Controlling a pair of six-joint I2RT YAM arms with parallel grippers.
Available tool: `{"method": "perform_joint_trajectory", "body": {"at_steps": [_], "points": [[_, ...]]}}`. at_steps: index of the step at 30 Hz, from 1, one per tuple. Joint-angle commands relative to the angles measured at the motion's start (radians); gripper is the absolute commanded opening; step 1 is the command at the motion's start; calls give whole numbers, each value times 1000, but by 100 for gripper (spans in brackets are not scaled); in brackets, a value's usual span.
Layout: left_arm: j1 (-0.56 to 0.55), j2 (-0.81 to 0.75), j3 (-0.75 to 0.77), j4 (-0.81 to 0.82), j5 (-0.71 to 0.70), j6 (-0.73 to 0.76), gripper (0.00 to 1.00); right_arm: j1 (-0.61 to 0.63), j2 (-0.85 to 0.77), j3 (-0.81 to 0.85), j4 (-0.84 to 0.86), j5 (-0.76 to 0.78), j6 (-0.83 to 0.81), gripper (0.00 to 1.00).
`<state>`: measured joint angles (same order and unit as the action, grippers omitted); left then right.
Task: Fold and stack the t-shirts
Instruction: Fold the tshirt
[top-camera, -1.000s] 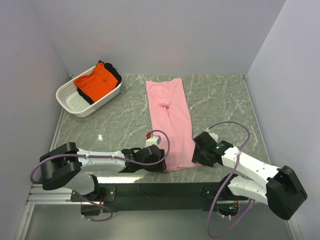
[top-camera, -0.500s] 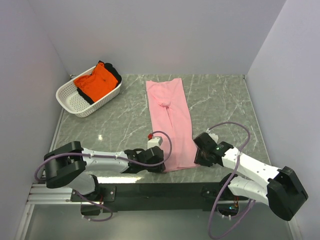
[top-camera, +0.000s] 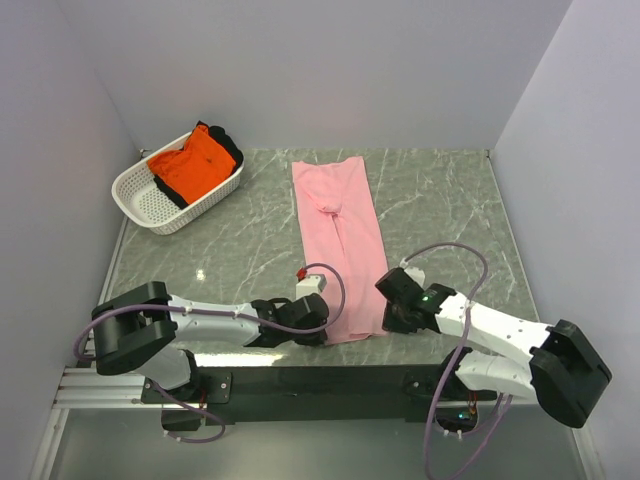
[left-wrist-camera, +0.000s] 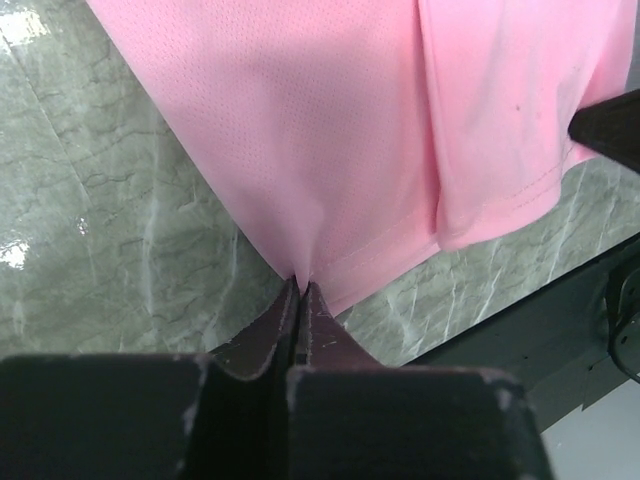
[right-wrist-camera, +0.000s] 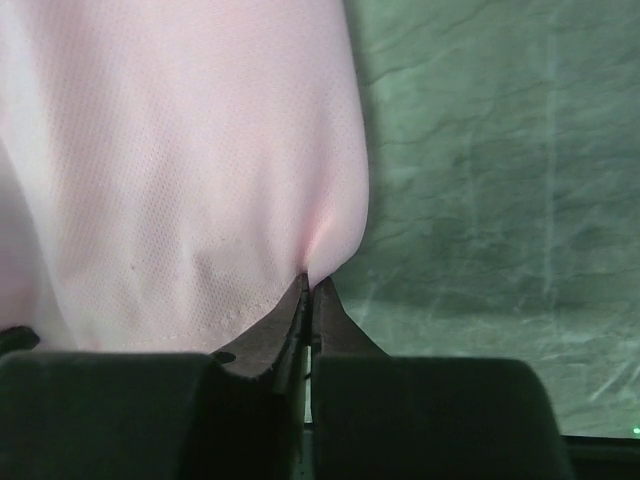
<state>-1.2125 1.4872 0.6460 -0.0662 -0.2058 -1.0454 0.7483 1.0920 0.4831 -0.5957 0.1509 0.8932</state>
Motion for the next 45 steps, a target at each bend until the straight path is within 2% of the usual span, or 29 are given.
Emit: {"method": "perform_joint_trajectory", "body": {"at_steps": [1,12,17,23,28,35,45], "points": [[-9,-13,-5,-87,-27,-8,0,64,34,28,-13,26,48,0],[-10,-194,-66,-225,-67,-30,1,261,69,87,-95,39,173,0],[-9,-229,-77,-202,-24,-30,0,304,109,149,-118,61,196,0],[8,-255,-89,-70,32,-35,0,306,144,241,-162,110,173,0],[51,-205,-40,-70,31,5,1,299,192,313,-185,162,132,0],[168,-166,9,-53,46,96,1,244,259,382,-161,190,55,0],[208,-157,49,-49,98,134,1,191,296,454,-142,190,-28,0]]}}
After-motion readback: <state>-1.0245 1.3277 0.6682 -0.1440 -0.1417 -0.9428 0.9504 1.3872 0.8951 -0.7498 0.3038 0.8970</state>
